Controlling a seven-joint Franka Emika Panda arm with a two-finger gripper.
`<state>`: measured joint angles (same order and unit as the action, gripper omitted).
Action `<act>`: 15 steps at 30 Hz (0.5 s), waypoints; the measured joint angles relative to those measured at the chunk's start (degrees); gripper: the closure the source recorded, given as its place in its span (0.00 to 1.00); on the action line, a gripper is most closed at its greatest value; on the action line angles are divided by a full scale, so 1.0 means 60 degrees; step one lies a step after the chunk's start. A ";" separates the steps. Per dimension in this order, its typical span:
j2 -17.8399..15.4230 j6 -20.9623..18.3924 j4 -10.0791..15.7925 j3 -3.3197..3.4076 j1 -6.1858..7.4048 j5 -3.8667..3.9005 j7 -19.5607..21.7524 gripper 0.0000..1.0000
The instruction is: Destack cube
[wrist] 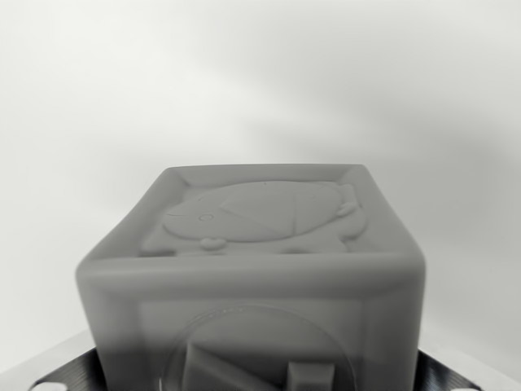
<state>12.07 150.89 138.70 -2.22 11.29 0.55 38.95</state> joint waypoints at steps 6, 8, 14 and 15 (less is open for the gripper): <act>0.0276 -0.0084 -0.0370 0.0016 0.0051 0.0007 0.0322 1.00; 0.0371 -0.0117 -0.0497 0.0026 0.0076 0.0008 0.0431 1.00; 0.0652 -0.0231 -0.0889 0.0059 0.0142 0.0008 0.0751 1.00; 0.0704 -0.0251 -0.0957 0.0065 0.0153 0.0008 0.0808 1.00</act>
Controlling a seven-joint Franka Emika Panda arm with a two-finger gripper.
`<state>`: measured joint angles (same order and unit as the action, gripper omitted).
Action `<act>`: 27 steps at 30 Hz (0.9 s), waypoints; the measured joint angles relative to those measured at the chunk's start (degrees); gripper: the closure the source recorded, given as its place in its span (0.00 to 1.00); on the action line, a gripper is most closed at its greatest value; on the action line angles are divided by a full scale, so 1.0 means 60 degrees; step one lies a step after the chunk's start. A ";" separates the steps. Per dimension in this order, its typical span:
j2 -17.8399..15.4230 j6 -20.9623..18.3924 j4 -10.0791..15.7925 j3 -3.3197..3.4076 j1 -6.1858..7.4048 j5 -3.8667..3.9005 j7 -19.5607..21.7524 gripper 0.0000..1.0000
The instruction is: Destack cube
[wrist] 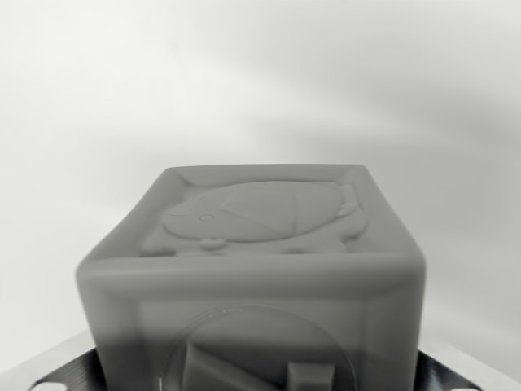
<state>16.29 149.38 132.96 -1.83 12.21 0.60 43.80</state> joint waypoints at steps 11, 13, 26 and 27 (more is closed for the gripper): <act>0.0519 -0.0212 -0.0739 0.0057 0.0116 0.0000 0.0577 1.00; 0.0594 -0.0241 -0.0844 0.0068 0.0133 0.0000 0.0658 1.00; 0.1206 -0.0538 -0.1751 0.0126 0.0255 0.0000 0.1334 1.00; 0.1228 -0.0548 -0.1785 0.0127 0.0259 0.0000 0.1360 1.00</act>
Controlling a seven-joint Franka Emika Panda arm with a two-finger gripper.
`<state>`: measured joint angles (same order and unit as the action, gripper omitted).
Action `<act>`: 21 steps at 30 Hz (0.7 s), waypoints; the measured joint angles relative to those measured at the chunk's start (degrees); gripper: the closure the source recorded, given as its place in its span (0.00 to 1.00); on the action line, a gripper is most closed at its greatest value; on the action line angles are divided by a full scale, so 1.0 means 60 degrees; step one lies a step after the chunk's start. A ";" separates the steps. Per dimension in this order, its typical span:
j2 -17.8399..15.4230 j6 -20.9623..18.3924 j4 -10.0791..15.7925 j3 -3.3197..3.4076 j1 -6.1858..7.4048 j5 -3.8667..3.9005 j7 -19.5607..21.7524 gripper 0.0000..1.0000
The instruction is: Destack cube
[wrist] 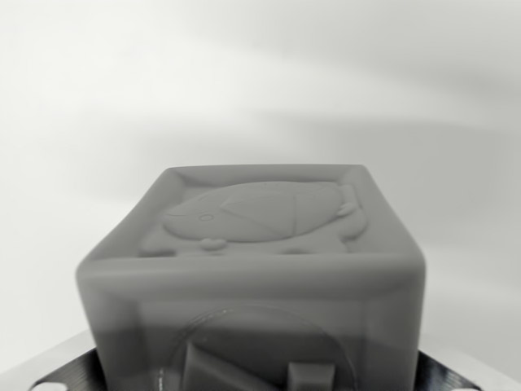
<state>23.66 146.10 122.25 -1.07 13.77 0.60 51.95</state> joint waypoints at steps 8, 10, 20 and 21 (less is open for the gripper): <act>0.0393 -0.0198 -0.0590 0.0015 0.0055 0.0000 0.0430 1.00; 0.0466 -0.0238 -0.0702 0.0017 0.0063 0.0000 0.0509 1.00; 0.0910 -0.0477 -0.1388 0.0023 0.0104 0.0000 0.0985 1.00; 0.0958 -0.0504 -0.1461 0.0024 0.0109 0.0000 0.1037 1.00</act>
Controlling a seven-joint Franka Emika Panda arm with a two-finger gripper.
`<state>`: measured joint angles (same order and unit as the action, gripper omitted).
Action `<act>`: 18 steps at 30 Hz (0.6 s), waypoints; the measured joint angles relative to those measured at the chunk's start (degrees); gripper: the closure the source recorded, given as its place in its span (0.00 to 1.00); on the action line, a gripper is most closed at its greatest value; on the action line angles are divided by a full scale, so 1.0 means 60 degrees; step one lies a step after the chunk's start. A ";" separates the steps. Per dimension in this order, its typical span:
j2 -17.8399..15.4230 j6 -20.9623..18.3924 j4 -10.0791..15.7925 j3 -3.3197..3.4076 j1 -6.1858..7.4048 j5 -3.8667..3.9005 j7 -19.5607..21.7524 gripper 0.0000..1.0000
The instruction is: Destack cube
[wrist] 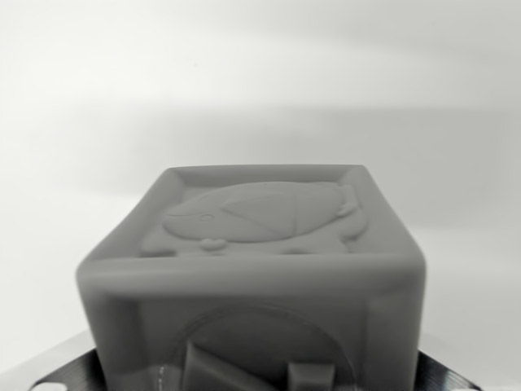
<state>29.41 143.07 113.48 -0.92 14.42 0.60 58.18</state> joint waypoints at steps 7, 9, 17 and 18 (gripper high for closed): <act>0.0310 -0.0187 -0.0492 0.0005 0.0035 0.0000 0.0326 1.00; 0.0407 -0.0241 -0.0649 0.0008 0.0044 0.0000 0.0430 1.00; 0.0765 -0.0445 -0.1212 0.0017 0.0083 0.0000 0.0781 1.00; 0.0803 -0.0445 -0.1251 0.0017 0.0085 0.0000 0.0797 1.00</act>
<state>34.23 140.40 105.97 -0.82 14.93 0.59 62.96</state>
